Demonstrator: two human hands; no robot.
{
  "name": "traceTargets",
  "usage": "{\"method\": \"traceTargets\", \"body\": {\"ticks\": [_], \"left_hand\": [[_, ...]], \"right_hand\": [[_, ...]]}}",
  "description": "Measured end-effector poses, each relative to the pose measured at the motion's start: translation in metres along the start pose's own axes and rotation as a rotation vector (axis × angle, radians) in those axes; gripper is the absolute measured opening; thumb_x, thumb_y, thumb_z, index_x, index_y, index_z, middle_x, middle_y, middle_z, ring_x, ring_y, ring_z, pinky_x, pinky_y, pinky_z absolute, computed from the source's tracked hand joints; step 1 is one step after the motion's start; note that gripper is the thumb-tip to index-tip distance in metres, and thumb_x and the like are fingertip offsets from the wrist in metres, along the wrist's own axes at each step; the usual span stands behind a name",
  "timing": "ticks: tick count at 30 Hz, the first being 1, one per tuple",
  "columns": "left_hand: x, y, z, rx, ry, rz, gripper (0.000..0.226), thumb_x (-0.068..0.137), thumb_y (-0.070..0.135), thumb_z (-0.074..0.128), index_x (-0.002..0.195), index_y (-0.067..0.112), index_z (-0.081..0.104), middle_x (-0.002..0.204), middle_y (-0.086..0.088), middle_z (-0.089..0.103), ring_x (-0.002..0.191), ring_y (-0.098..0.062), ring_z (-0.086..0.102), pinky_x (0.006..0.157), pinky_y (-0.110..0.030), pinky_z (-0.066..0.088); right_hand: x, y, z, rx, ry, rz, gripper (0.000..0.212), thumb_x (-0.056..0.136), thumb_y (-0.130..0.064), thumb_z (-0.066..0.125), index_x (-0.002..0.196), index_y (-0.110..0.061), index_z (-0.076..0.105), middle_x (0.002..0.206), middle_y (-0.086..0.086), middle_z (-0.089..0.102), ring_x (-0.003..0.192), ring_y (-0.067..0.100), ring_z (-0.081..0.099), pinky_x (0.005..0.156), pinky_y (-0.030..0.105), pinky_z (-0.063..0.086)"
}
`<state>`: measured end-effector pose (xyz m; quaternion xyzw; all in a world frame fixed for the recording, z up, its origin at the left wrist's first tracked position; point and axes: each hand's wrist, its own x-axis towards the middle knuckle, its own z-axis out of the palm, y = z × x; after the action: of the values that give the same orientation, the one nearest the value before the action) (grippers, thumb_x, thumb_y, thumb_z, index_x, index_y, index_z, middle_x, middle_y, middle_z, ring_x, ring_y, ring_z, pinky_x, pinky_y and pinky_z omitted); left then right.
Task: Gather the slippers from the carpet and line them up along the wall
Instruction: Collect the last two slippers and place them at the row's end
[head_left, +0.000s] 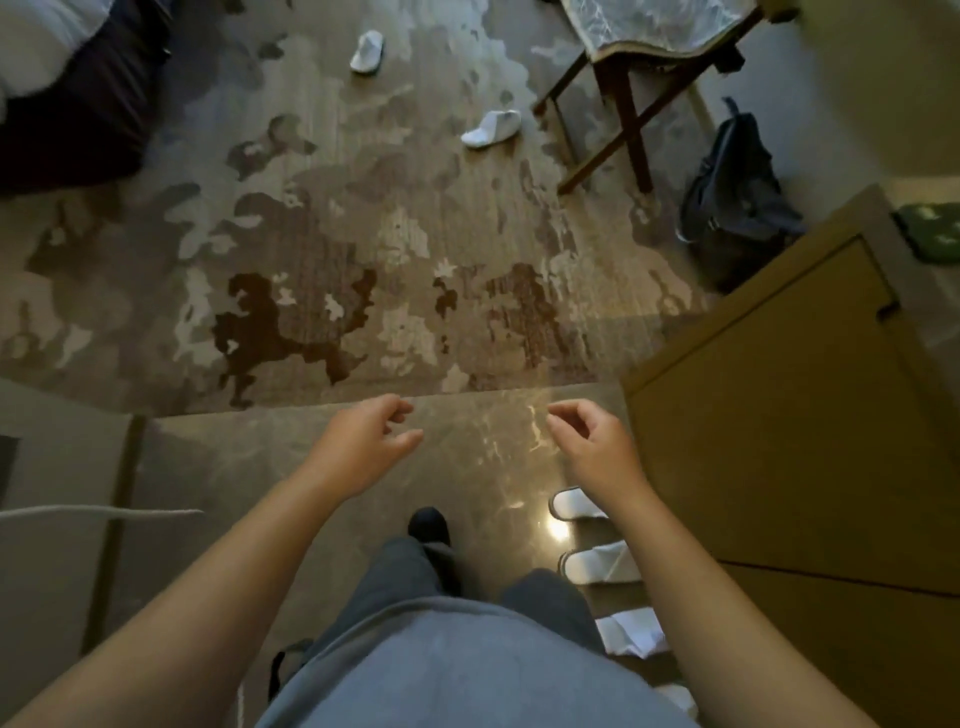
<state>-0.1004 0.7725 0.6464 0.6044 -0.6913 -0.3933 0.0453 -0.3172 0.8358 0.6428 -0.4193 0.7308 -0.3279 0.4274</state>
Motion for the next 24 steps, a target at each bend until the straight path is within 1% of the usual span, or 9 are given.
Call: {"method": "traceTargets", "body": {"ticks": [1,3,6,11,12,14,18,21,24], "left_hand": [[0.023,0.006,-0.013,0.022,0.008,0.013,0.043,0.083,0.029,0.057,0.122,0.012,0.050,0.121,-0.009,0.058,0.105,-0.021,0.055,0.082,-0.029,0.044],[0.068,0.021,-0.036,0.025,0.027,0.049,0.043,0.083,0.031,0.057,0.121,0.012,0.050,0.119,-0.009,0.059,0.103,-0.021,0.056,0.082,-0.031,0.045],[0.132,0.044,-0.061,-0.030,0.049,0.110,0.042,0.083,0.031,0.057,0.121,0.014,0.051,0.118,-0.006,0.060,0.098,-0.015,0.054,0.079,-0.028,0.043],[0.249,0.071,-0.095,-0.085,0.075,0.126,0.041,0.083,0.030,0.057,0.120,0.015,0.051,0.118,-0.005,0.059,0.099,-0.013,0.053,0.082,-0.028,0.044],[0.275,0.074,-0.103,-0.093,0.088,0.114,0.040,0.083,0.030,0.057,0.120,0.015,0.051,0.117,-0.004,0.060,0.097,-0.012,0.053,0.082,-0.028,0.044],[0.321,0.076,-0.123,-0.098,0.117,0.054,0.040,0.083,0.030,0.057,0.120,0.016,0.051,0.117,-0.004,0.060,0.096,-0.012,0.053,0.082,-0.028,0.045],[0.395,0.078,-0.172,-0.126,0.126,-0.086,0.039,0.083,0.029,0.057,0.119,0.016,0.051,0.112,-0.004,0.061,0.095,-0.013,0.056,0.082,-0.030,0.049],[0.439,0.077,-0.201,-0.148,0.178,-0.161,0.035,0.083,0.029,0.057,0.115,0.017,0.054,0.108,-0.003,0.063,0.092,-0.014,0.057,0.079,-0.032,0.051],[0.486,0.070,-0.223,-0.192,0.210,-0.228,0.033,0.083,0.029,0.057,0.114,0.018,0.054,0.105,-0.001,0.062,0.090,-0.011,0.056,0.077,-0.030,0.051]], "right_hand": [[0.014,-0.005,0.000,-0.003,0.007,0.021,0.019,0.087,-0.019,0.052,0.103,-0.013,0.059,0.084,-0.009,0.058,0.084,0.011,0.055,0.074,0.022,0.043],[0.041,-0.011,-0.003,-0.007,0.024,0.050,0.018,0.087,-0.017,0.052,0.103,-0.011,0.059,0.082,-0.011,0.056,0.081,0.006,0.053,0.071,0.018,0.042],[0.090,-0.018,-0.011,-0.006,0.047,0.102,0.016,0.088,-0.015,0.051,0.102,-0.012,0.059,0.081,-0.014,0.055,0.079,0.003,0.051,0.068,0.015,0.041],[0.213,-0.041,-0.016,-0.006,0.029,0.098,0.011,0.088,-0.016,0.051,0.097,-0.018,0.057,0.081,-0.015,0.055,0.079,-0.002,0.051,0.060,0.009,0.040],[0.245,-0.050,-0.016,-0.010,0.016,0.083,0.013,0.088,-0.017,0.051,0.100,-0.018,0.057,0.083,-0.014,0.055,0.080,-0.001,0.052,0.063,0.009,0.040],[0.309,-0.073,-0.019,-0.033,-0.024,0.058,0.018,0.088,-0.020,0.050,0.105,-0.017,0.057,0.086,-0.012,0.056,0.084,0.004,0.053,0.071,0.017,0.044],[0.430,-0.143,-0.030,-0.102,-0.093,-0.059,0.017,0.087,-0.022,0.052,0.103,-0.018,0.057,0.081,-0.016,0.054,0.079,0.003,0.054,0.064,0.016,0.042],[0.510,-0.199,-0.029,-0.131,-0.151,-0.125,0.021,0.086,-0.025,0.051,0.105,-0.018,0.058,0.083,-0.014,0.056,0.082,0.009,0.056,0.071,0.025,0.047],[0.584,-0.245,-0.013,-0.121,-0.166,-0.178,0.019,0.086,-0.025,0.052,0.103,-0.019,0.059,0.082,-0.014,0.056,0.081,0.005,0.055,0.068,0.020,0.043]]}}
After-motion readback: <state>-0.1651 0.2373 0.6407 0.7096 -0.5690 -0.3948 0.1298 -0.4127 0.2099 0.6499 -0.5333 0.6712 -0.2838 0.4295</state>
